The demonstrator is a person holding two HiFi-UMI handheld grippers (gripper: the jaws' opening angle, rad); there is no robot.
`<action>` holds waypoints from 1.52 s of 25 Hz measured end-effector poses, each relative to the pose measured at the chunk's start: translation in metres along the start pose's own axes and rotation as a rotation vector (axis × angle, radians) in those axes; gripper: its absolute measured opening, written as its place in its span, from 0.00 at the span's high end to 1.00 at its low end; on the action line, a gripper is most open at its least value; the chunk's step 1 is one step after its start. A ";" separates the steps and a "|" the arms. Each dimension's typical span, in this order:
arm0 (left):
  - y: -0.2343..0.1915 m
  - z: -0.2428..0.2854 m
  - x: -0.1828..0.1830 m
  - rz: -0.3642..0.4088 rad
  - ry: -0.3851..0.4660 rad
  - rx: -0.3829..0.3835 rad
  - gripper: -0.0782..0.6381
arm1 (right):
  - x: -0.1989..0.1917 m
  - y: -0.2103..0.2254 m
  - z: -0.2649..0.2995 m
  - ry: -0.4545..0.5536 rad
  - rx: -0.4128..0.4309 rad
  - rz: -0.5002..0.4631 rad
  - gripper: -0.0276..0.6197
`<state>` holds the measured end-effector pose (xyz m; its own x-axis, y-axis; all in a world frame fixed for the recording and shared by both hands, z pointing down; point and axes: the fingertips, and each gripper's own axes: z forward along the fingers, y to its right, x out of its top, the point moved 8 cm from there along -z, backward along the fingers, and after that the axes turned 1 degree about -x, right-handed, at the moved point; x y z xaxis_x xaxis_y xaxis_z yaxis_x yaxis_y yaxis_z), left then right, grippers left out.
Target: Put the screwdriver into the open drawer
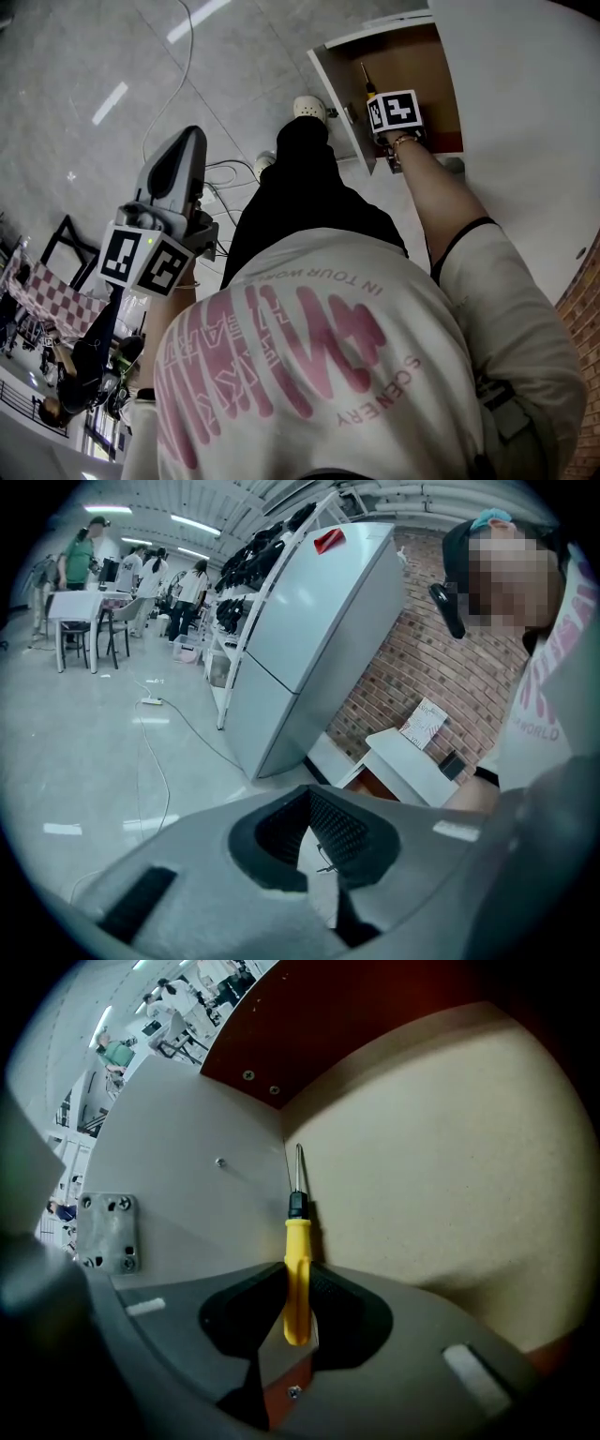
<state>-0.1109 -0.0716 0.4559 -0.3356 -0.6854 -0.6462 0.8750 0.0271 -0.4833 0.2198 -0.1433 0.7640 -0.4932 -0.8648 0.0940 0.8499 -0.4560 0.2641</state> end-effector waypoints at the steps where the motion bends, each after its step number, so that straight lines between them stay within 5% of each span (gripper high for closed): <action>1: 0.000 -0.001 0.001 0.003 -0.004 0.004 0.89 | 0.001 -0.001 0.000 -0.001 -0.010 -0.004 0.82; 7: 0.003 -0.001 -0.001 0.087 -0.045 0.014 0.89 | 0.004 0.001 0.003 -0.016 -0.064 -0.028 0.82; 25: -0.005 0.006 -0.008 0.014 -0.052 0.024 0.89 | 0.006 0.001 0.003 -0.037 -0.061 -0.021 0.82; 38: 0.003 0.013 0.004 0.045 -0.068 0.002 0.89 | 0.003 -0.002 -0.003 -0.002 -0.081 -0.019 0.82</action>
<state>-0.1050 -0.0837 0.4592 -0.2717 -0.7314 -0.6255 0.8893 0.0576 -0.4536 0.2172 -0.1454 0.7604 -0.5092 -0.8558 0.0913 0.8528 -0.4875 0.1872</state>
